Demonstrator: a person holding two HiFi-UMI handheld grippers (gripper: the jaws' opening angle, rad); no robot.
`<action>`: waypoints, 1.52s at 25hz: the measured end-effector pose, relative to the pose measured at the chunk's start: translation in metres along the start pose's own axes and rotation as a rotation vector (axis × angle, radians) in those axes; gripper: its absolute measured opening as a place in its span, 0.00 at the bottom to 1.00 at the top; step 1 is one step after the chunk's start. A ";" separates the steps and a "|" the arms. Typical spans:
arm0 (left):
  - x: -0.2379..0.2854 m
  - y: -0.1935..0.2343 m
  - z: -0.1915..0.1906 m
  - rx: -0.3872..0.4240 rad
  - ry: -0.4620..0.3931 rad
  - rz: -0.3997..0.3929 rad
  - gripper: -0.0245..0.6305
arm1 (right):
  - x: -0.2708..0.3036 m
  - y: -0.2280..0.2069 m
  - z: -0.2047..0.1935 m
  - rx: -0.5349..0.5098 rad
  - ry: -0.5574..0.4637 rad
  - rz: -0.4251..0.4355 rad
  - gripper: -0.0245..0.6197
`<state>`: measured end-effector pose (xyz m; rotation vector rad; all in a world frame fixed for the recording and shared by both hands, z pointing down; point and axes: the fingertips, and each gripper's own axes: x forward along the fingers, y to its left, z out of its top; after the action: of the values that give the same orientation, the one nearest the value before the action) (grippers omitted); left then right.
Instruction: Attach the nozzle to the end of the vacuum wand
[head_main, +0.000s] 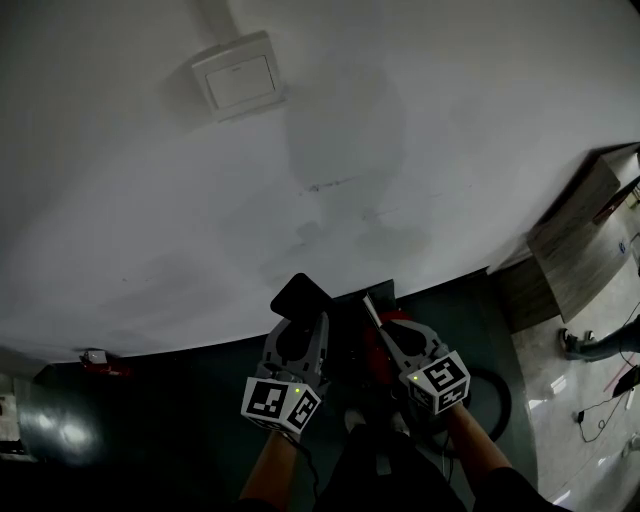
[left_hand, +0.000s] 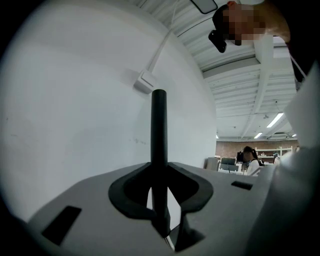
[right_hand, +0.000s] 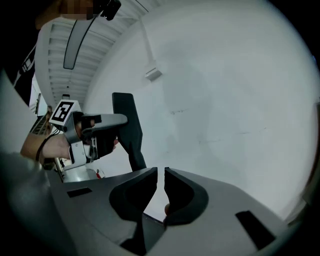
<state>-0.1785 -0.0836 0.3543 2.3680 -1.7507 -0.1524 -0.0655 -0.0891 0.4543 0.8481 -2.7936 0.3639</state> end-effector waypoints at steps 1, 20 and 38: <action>0.004 0.003 0.000 -0.011 -0.005 0.004 0.17 | 0.007 -0.002 -0.004 -0.011 0.016 0.008 0.10; 0.050 0.034 0.000 -0.019 -0.036 0.033 0.17 | 0.106 -0.052 -0.094 -0.091 0.219 0.005 0.29; 0.079 0.039 -0.019 -0.116 0.002 -0.038 0.17 | 0.111 -0.053 -0.101 -0.106 0.209 -0.008 0.27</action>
<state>-0.1879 -0.1683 0.3838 2.3185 -1.6494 -0.2506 -0.1138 -0.1594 0.5884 0.7510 -2.5910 0.2825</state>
